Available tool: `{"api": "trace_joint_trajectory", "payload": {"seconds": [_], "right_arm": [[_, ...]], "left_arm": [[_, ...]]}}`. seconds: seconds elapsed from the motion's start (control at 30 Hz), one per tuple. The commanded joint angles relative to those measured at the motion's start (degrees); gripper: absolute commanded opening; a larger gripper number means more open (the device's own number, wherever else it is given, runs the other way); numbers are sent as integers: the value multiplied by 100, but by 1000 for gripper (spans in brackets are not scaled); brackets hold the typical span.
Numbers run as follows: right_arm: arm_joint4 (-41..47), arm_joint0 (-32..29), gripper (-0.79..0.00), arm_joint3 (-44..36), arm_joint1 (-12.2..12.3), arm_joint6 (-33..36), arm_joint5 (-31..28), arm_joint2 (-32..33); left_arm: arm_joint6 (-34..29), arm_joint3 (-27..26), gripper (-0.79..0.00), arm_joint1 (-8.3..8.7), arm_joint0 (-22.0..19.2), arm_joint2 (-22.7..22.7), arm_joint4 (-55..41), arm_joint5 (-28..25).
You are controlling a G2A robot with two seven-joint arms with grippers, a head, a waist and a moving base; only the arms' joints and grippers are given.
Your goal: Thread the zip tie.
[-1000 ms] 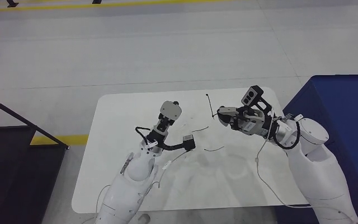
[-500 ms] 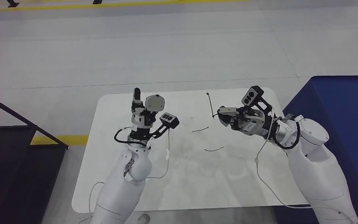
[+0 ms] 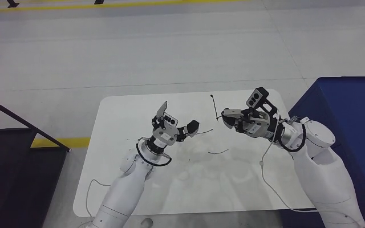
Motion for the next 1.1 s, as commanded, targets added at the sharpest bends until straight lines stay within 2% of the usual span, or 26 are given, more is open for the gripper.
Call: {"api": "trace_joint_trajectory", "payload": {"seconds": [0.0,0.13,0.23,0.43,0.57,0.7,0.8,1.0,1.07], "right_arm": [[137,-41,-785,-52,-10,-126,-2,6],[280,-72,-785,-112,-15,-211,70,11],[303,-86,-785,-139,-23,-308,82,-29],[311,-86,-785,-136,-25,-347,78,-33],[499,-148,-785,-213,-45,-655,120,-41],[484,-127,-785,-265,-52,-729,125,-78],[490,-121,-785,-295,-59,-771,121,-118],[469,-119,-785,-296,-60,-792,116,-128],[714,-161,-785,-302,-78,-931,136,-116]], "left_arm": [[1095,-182,0,19,163,-3,3057,-1967],[2280,-354,0,-23,384,92,4746,-2996],[3197,-330,0,-60,454,51,5968,-3474],[3197,-330,0,-60,454,51,5968,-3474],[3180,-386,0,-58,487,89,6086,-3343],[3155,-578,0,-134,612,493,5013,-3283],[3122,-520,0,-189,599,694,4226,-3379],[3126,-504,0,-193,582,693,4180,-3387],[3145,-558,0,-199,621,727,4069,-3326]]}}
